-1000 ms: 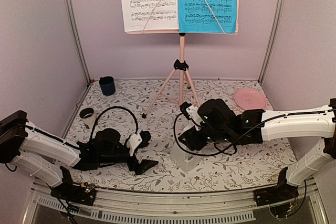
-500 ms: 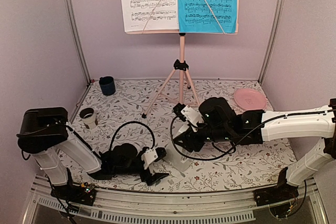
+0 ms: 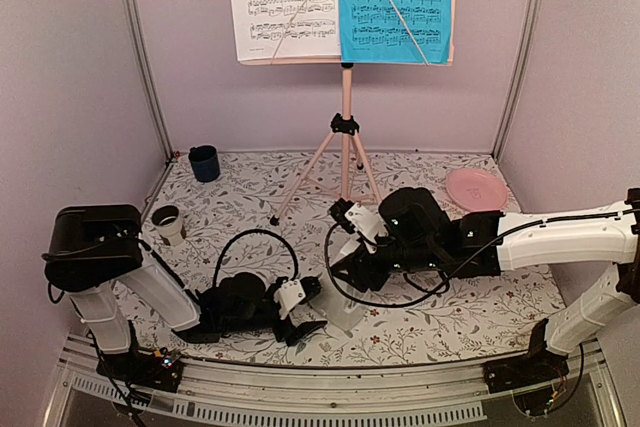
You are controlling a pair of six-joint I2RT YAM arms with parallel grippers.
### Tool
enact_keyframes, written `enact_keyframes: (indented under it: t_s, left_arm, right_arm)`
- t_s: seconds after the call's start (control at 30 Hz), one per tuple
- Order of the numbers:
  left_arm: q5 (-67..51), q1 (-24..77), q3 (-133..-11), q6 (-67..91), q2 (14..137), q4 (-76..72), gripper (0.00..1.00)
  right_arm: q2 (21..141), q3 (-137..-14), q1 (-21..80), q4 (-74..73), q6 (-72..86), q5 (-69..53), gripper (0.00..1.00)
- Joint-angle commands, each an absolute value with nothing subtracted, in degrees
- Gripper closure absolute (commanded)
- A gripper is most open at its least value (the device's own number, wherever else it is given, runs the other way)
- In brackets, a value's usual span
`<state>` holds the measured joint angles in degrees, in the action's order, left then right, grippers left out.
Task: Set up the instrument practice props
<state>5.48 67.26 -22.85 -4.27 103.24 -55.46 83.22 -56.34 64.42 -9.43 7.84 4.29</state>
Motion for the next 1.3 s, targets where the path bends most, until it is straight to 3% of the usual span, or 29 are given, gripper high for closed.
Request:
enact_keyframes:
  t_s: [0.0, 0.5, 0.9, 1.2, 1.27]
  left_arm:
    - [6.7, 68.1, -23.9, -4.7, 104.1, -57.6, 0.18]
    - [7.0, 68.1, -24.5, -4.5, 104.5, -57.0, 0.29]
    - [6.8, 68.0, -24.8, -4.6, 104.8, -56.6, 0.32]
    - [13.2, 67.6, -19.9, -2.6, 99.4, -60.2, 0.06]
    - [15.6, 67.3, -18.7, -0.8, 97.1, -59.4, 0.04]
  right_arm:
    - [81.9, -56.7, 64.1, -2.9, 8.6, 3.7, 0.65]
    - [81.5, -56.1, 64.1, -2.7, 8.6, 3.9, 0.66]
    - [81.3, -55.9, 64.1, -2.7, 8.4, 4.0, 0.66]
    - [83.7, -59.5, 64.0, -6.0, 14.3, 12.9, 0.67]
    - [85.5, -61.3, 64.0, -8.0, 19.6, 16.3, 0.67]
